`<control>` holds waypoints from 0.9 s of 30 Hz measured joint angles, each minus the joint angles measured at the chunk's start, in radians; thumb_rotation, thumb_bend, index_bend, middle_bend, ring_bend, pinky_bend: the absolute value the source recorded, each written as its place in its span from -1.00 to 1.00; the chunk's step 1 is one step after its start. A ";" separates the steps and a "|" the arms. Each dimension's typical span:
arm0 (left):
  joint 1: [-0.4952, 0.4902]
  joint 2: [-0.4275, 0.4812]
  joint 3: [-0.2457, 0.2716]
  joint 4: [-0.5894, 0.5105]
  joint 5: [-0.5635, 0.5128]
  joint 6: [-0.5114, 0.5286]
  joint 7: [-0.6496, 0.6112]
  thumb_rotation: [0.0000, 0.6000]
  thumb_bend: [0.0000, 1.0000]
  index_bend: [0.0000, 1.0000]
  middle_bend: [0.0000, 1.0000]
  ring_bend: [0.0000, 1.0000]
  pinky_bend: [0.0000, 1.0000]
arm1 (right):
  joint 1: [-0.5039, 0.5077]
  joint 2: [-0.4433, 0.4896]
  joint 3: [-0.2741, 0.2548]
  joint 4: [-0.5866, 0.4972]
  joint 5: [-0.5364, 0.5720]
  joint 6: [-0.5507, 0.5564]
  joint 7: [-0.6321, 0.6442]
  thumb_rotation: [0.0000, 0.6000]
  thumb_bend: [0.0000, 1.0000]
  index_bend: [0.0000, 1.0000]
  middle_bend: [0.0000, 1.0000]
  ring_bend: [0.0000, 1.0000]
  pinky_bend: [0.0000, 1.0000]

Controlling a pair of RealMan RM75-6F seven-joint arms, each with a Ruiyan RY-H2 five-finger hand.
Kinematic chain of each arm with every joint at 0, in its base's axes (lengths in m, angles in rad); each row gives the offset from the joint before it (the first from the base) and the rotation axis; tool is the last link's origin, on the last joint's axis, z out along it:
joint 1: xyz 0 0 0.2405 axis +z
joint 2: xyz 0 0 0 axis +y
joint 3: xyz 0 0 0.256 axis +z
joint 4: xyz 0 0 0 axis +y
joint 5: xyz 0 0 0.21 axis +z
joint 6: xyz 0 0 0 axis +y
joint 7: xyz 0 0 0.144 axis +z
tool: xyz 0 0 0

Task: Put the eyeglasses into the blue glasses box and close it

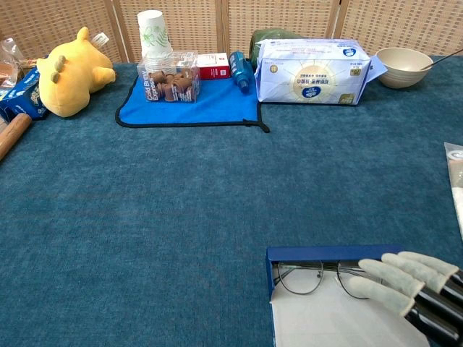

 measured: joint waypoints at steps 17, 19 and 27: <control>0.010 -0.021 -0.001 0.043 -0.013 0.000 -0.034 1.00 -0.43 -1.00 -0.81 -1.00 -1.00 | 0.012 0.018 0.005 -0.090 -0.042 0.037 -0.038 1.00 -0.91 -0.98 -0.86 -0.92 -0.77; 0.010 -0.025 -0.001 0.049 -0.016 -0.002 -0.040 1.00 -0.43 -1.00 -0.81 -1.00 -1.00 | 0.015 0.022 0.006 -0.110 -0.043 0.028 -0.044 1.00 -0.90 -0.91 -0.83 -0.89 -0.76; 0.010 -0.044 -0.005 0.094 -0.036 -0.017 -0.075 1.00 -0.43 -1.00 -0.81 -1.00 -1.00 | 0.040 0.038 0.024 -0.195 -0.034 -0.028 -0.077 1.00 -0.59 -0.29 -0.56 -0.74 -0.61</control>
